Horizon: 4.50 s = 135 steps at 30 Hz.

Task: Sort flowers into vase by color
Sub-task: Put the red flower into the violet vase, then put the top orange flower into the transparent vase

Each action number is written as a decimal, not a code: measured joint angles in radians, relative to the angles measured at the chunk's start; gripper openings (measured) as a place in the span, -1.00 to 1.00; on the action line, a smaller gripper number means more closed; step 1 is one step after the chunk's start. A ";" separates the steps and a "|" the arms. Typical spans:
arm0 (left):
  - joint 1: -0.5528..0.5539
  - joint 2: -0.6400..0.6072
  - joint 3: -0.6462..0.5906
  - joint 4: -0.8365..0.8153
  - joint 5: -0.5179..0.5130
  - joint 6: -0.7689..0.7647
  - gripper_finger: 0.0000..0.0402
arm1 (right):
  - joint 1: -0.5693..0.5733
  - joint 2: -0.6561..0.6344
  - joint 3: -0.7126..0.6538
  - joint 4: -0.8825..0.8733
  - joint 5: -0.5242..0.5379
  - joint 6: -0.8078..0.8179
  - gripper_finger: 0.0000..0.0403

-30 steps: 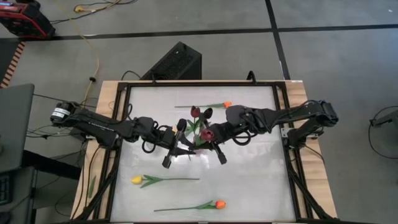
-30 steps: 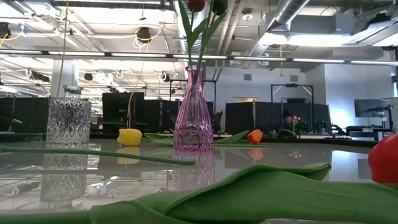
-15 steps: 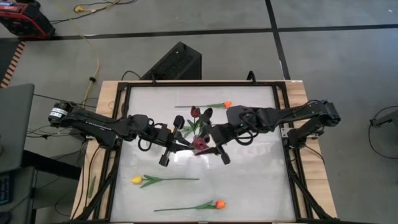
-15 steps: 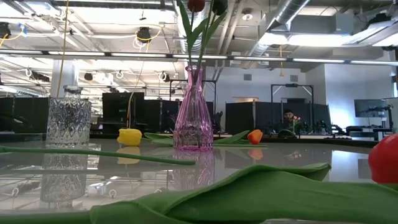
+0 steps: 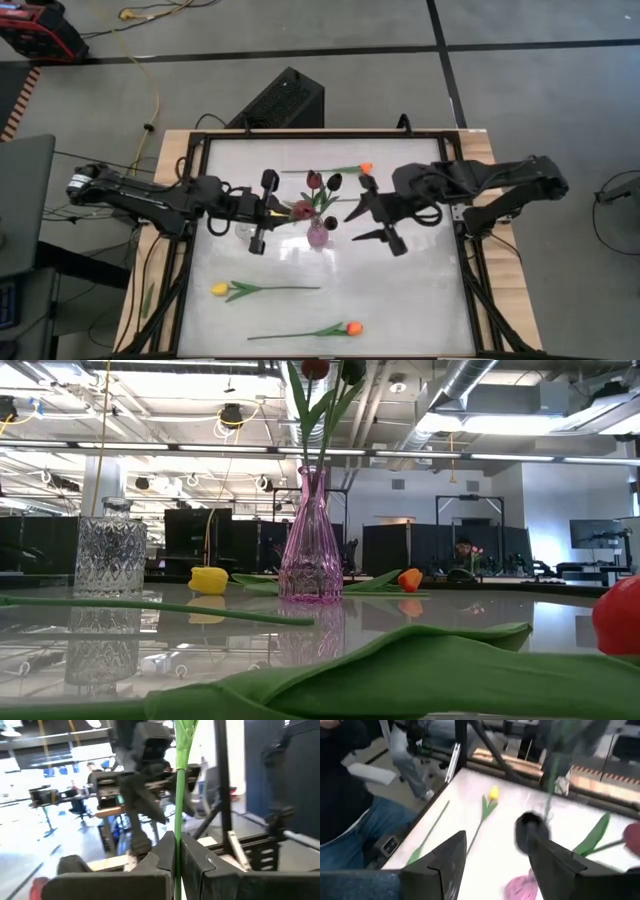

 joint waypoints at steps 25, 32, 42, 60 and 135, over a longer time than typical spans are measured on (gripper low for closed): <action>-0.009 0.257 -0.336 0.871 -0.188 -0.128 -1.00 | 0.005 -0.255 -0.410 0.247 0.186 0.061 0.14; -0.006 0.372 -0.336 1.002 -0.233 -0.129 -1.00 | -0.020 -0.270 -0.460 0.262 0.185 0.112 0.14; 0.014 0.469 -0.332 1.081 -0.281 -0.157 -1.00 | -0.010 -0.234 -0.460 0.298 0.181 0.116 0.14; 0.021 0.501 -0.317 1.017 -0.300 -0.199 -1.00 | -0.003 -0.218 -0.460 0.306 0.177 0.120 0.14; 0.664 0.283 0.096 -0.759 0.048 0.343 -0.18 | -0.005 -0.219 -0.609 0.275 0.181 0.224 0.14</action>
